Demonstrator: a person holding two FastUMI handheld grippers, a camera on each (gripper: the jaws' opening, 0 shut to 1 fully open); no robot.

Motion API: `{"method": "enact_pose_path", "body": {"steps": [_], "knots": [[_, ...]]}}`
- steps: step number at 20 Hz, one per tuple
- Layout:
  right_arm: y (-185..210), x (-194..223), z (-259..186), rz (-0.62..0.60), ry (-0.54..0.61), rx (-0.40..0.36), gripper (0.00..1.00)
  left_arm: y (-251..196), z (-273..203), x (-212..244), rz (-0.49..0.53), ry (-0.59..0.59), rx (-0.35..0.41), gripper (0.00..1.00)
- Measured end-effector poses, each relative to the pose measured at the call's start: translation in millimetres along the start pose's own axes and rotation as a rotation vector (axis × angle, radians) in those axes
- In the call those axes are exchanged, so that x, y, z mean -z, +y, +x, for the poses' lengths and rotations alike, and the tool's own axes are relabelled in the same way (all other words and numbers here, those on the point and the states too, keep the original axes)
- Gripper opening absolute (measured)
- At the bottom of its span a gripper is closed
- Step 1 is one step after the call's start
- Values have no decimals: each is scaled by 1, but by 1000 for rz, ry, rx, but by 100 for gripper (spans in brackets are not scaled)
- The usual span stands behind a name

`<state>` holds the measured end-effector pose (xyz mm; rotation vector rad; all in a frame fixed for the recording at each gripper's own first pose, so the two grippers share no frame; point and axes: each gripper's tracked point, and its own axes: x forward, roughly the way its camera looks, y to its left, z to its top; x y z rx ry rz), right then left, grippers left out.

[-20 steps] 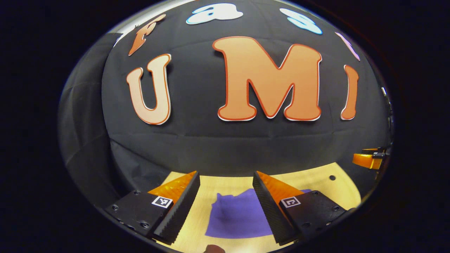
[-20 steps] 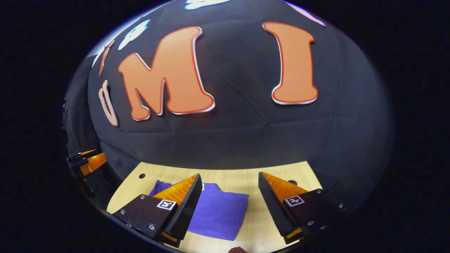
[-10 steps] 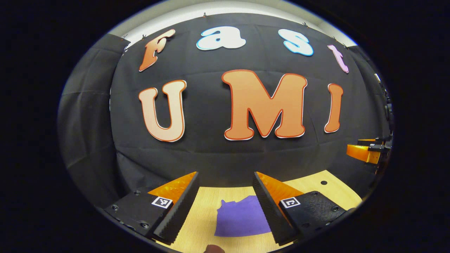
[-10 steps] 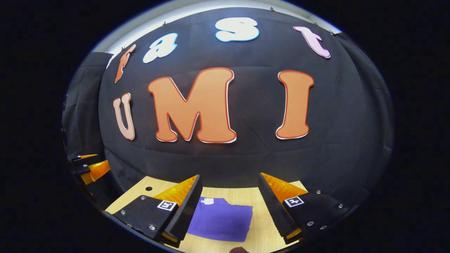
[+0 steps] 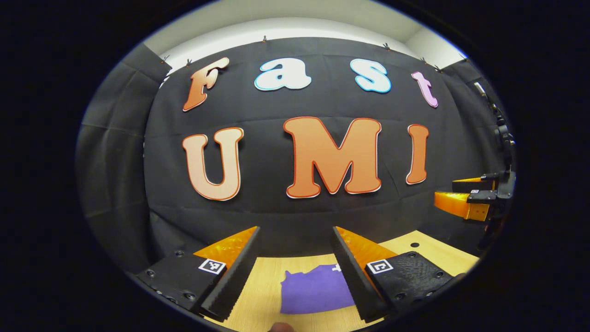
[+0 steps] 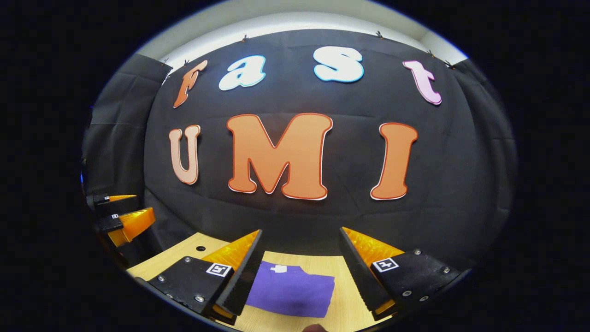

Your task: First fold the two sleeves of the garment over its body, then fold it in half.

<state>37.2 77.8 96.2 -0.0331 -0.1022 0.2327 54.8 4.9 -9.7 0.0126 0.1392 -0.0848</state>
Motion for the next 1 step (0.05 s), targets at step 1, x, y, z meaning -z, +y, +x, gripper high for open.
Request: {"method": "enact_pose_path", "body": {"steps": [1], "knots": [[2,4,-3,-3,-2,3,95,-1,-2,5,-6,3,-7,97]]}}
